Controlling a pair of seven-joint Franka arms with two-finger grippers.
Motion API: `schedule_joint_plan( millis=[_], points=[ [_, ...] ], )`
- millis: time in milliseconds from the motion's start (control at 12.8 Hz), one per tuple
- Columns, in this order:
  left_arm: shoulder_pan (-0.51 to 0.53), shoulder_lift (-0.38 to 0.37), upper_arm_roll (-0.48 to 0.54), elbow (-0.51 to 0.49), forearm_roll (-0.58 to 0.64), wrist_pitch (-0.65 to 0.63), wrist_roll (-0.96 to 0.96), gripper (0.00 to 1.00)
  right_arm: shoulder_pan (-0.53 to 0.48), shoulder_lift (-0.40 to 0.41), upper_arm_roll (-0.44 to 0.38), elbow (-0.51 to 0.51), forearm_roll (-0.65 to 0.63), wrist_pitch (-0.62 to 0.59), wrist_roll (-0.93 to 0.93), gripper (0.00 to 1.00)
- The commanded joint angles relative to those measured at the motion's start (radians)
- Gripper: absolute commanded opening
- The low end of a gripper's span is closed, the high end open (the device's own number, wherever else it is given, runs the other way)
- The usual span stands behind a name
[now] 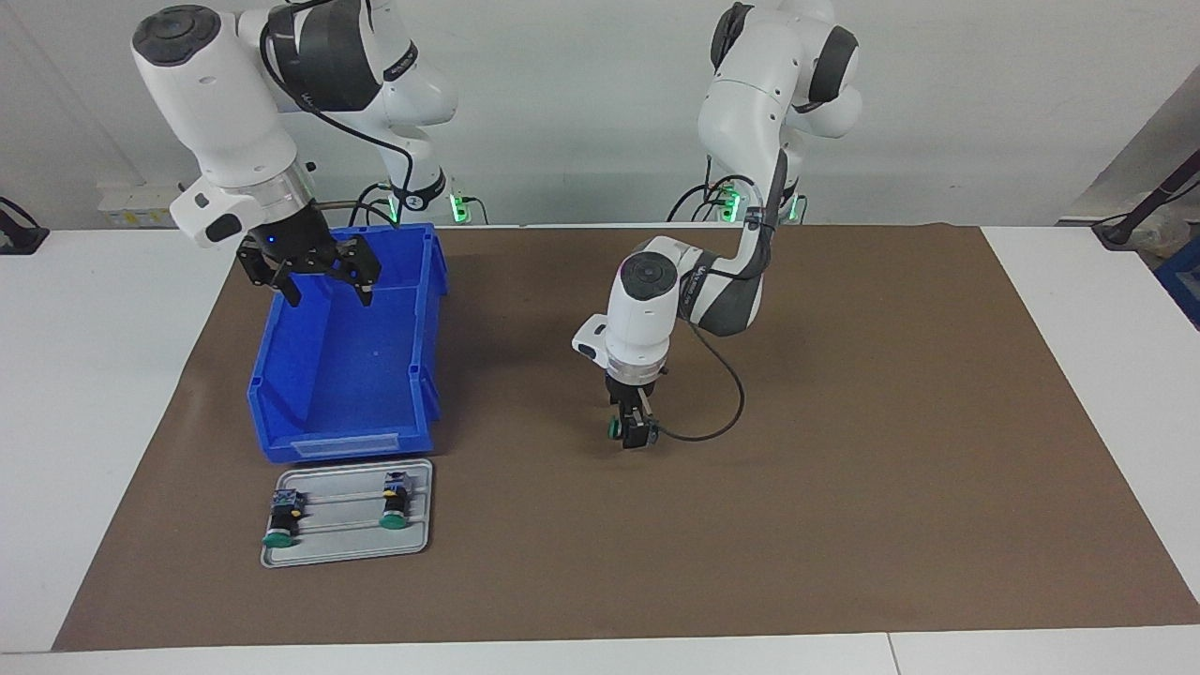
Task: Place and press button with both arms
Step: 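Reach the left gripper to the green button on the table, then grasp and lift the green button with the left gripper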
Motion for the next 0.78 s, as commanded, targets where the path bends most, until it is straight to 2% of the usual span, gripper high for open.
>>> schedule_joint_plan(
  millis=[0, 470, 626, 705],
  points=[
    [-0.022, 0.013, 0.019, 0.019, 0.025, 0.018, -0.055, 0.83, -0.007, -0.012, 0.002, -0.016, 0.022, 0.003, -0.024, 1.00],
    [-0.022, 0.011, 0.020, -0.009, 0.036, 0.045, -0.061, 0.69, -0.007, -0.012, 0.002, -0.016, 0.021, 0.003, -0.024, 1.00],
    [-0.026, 0.010, 0.019, -0.019, 0.075, 0.047, -0.070, 0.55, -0.007, -0.012, 0.000, -0.016, 0.021, 0.003, -0.024, 1.00],
    [-0.028, 0.010, 0.020, -0.018, 0.082, 0.051, -0.085, 0.37, -0.007, -0.012, 0.000, -0.016, 0.022, 0.003, -0.024, 1.00]
  ],
)
